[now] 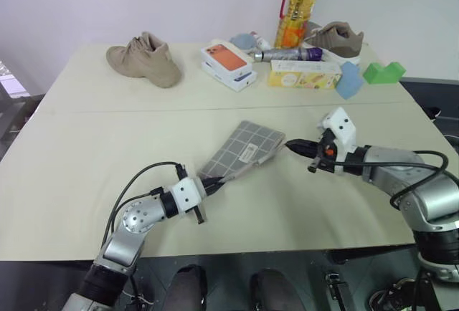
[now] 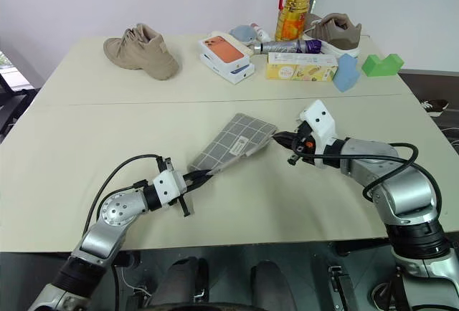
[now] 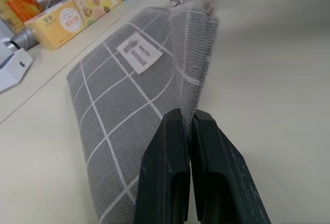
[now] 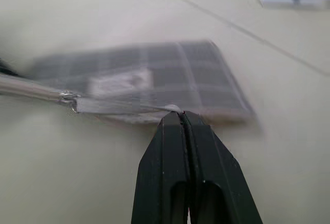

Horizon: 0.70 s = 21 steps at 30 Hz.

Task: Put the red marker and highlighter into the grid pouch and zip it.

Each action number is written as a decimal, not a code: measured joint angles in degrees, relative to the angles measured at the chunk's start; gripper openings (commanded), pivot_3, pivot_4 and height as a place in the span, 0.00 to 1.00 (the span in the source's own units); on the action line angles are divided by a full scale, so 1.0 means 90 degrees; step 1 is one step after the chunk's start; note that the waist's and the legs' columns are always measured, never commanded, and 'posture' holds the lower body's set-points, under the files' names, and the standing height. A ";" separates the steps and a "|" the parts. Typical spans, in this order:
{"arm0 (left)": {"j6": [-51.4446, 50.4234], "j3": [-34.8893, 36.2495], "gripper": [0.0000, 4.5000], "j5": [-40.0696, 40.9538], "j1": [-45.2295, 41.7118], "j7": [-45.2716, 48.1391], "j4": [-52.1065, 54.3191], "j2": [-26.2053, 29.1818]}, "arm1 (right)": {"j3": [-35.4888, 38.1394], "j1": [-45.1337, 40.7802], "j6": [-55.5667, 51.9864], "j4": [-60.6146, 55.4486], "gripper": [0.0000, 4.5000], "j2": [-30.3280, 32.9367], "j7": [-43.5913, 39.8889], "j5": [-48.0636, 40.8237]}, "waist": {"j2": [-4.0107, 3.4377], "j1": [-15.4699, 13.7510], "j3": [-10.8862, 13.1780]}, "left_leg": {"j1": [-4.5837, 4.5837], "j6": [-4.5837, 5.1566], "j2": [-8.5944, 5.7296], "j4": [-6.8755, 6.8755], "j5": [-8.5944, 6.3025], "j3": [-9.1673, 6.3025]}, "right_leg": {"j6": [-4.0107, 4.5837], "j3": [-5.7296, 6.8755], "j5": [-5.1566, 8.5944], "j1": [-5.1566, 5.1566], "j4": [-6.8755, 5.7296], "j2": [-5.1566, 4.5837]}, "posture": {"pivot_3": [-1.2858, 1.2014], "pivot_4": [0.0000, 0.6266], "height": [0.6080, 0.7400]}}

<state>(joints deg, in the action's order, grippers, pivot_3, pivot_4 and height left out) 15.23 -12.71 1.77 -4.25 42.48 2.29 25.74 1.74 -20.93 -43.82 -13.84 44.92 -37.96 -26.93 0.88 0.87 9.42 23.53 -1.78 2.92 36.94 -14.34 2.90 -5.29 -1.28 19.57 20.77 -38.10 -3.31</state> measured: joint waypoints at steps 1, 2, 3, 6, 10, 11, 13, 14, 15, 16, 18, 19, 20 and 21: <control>0.0006 0.0005 0.00 0.0003 0.0048 0.0023 0.0000 0.0046 | 0.0005 -0.0001 0.0008 0.0144 0.01 0.0056 0.0069 0.0133 | -0.0001 0.0000 0.0000 | 0.0000 0.0000 0.0000 0.0000 0.0000 0.0000 | 0.0000 0.0000 0.0000 0.0000 0.0000 0.0000 | 0.52 0.24 1.00; 0.0017 0.0009 0.00 0.0009 0.0106 0.0039 0.0009 0.0082 | 0.0011 -0.0004 0.0041 0.0296 0.01 0.0080 0.0134 0.0253 | -0.0001 0.0004 0.0000 | 0.0000 0.0000 0.0000 -0.0001 0.0000 0.0000 | 0.0001 0.0000 0.0000 0.0001 0.0000 -0.0001 | 0.52 0.24 1.00; 0.0033 0.0010 0.00 0.0016 0.0172 0.0053 0.0014 0.0113 | 0.0016 -0.0018 0.0085 0.0466 0.01 0.0082 0.0211 0.0396 | -0.0001 0.0013 0.0000 | 0.0000 0.0000 0.0000 -0.0002 0.0000 0.0001 | 0.0001 -0.0001 0.0001 0.0001 0.0000 -0.0001 | 0.52 0.24 1.00; 0.0051 0.0028 0.00 0.0030 0.0257 0.0073 0.0083 0.0175 | 0.0030 -0.0164 0.0239 0.0997 0.01 0.0027 0.0536 0.0736 | -0.0006 0.0020 0.0002 | 0.0000 0.0000 0.0000 -0.0003 0.0000 0.0004 | 0.0002 -0.0003 0.0000 0.0004 0.0000 -0.0002 | 0.52 0.24 1.00; 0.0026 0.0129 0.00 0.0141 0.0497 0.0084 0.0237 0.0305 | 0.0135 -0.0567 0.0602 0.1719 0.01 -0.0045 0.1214 0.1392 | -0.0009 0.0021 0.0003 | 0.0000 0.0000 0.0000 -0.0012 0.0000 0.0010 | 0.0002 -0.0005 0.0000 0.0011 0.0001 -0.0002 | 0.52 0.24 1.00; 0.0007 0.0166 0.00 0.0160 0.0549 0.0072 0.0277 0.0339 | 0.0176 -0.0625 0.0636 0.1833 0.01 -0.0045 0.1318 0.1509 | -0.0009 0.0016 0.0003 | 0.0000 0.0000 0.0000 -0.0015 0.0000 0.0010 | 0.0002 -0.0005 0.0001 0.0013 0.0002 -0.0002 | 0.52 0.24 1.00; -0.0042 0.0227 0.00 0.0173 0.0624 0.0031 0.0332 0.0345 | 0.0192 -0.0636 0.0663 0.1898 0.01 -0.0052 0.1317 0.1601 | -0.0010 0.0018 0.0003 | 0.0000 0.0000 0.0001 -0.0020 0.0000 0.0011 | 0.0001 -0.0005 0.0001 0.0016 0.0002 -0.0001 | 0.52 0.24 1.00; -0.0098 0.0241 0.00 0.0187 0.0637 0.0013 0.0351 0.0345 | 0.0191 -0.0621 0.0662 0.1892 0.06 -0.0056 0.1253 0.1598 | -0.0010 0.0024 0.0003 | 0.0000 0.0000 0.0001 -0.0021 0.0000 0.0012 | 0.0001 -0.0005 0.0000 0.0016 0.0002 0.0000 | 0.52 0.24 1.00; -0.0166 0.0263 0.00 0.0215 0.0640 -0.0015 0.0376 0.0340 | 0.0187 -0.0560 0.0662 0.1842 0.12 -0.0050 0.1101 0.1584 | -0.0010 0.0022 0.0003 | 0.0000 0.0000 0.0001 -0.0021 0.0000 0.0011 | 0.0001 -0.0005 0.0000 0.0015 0.0001 0.0001 | 0.52 0.24 1.00; -0.0320 0.0325 0.07 0.0325 0.0646 -0.0034 0.0405 0.0320 | 0.0181 -0.0410 0.0634 0.1693 0.20 -0.0015 0.0792 0.1486 | -0.0010 0.0015 0.0003 | 0.0000 0.0000 0.0001 -0.0021 0.0000 0.0010 | 0.0000 -0.0004 0.0000 0.0014 0.0001 0.0002 | 0.52 0.24 1.00; -0.0581 0.0446 0.20 0.0520 0.0655 -0.0034 0.0421 0.0319 | 0.0156 -0.0227 0.0551 0.1467 0.39 -0.0009 0.0396 0.1295 | -0.0011 0.0028 0.0004 | 0.0000 0.0000 0.0001 -0.0021 0.0000 0.0011 | -0.0001 -0.0004 -0.0001 0.0013 0.0001 0.0002 | 0.52 0.24 1.00; -0.0703 0.0526 0.30 0.0613 0.0657 -0.0033 0.0424 0.0324 | 0.0156 -0.0181 0.0529 0.1407 0.51 -0.0006 0.0270 0.1245 | -0.0011 0.0030 0.0004 | 0.0000 0.0000 0.0001 -0.0019 0.0000 0.0011 | -0.0001 -0.0005 -0.0001 0.0013 0.0000 0.0001 | 0.52 0.24 1.00; -0.0826 0.0639 0.41 0.0708 0.0663 -0.0043 0.0430 0.0354 | 0.0156 -0.0135 0.0526 0.1353 0.63 0.0020 0.0140 0.1216 | -0.0011 0.0027 0.0004 | 0.0000 0.0000 0.0001 -0.0016 0.0000 0.0011 | -0.0002 -0.0004 -0.0001 0.0012 0.0000 0.0001 | 0.52 0.24 1.00; -0.0872 0.0753 0.52 0.0724 0.0685 -0.0067 0.0436 0.0387 | 0.0156 -0.0108 0.0542 0.1298 0.73 0.0053 0.0068 0.1220 | -0.0011 0.0024 0.0004 | 0.0000 0.0000 0.0000 -0.0015 0.0000 0.0011 | -0.0002 -0.0004 -0.0001 0.0012 0.0000 0.0001 | 0.52 0.24 1.00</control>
<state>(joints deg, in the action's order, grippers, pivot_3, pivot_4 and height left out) 7.38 -5.93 8.28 1.92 41.88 6.21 29.22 3.14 -21.90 -38.94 -2.15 45.40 -37.35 -15.96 0.78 1.08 9.46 23.53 -1.78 2.92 36.81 -14.34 3.00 -5.30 -1.32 19.56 20.88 -38.10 -3.30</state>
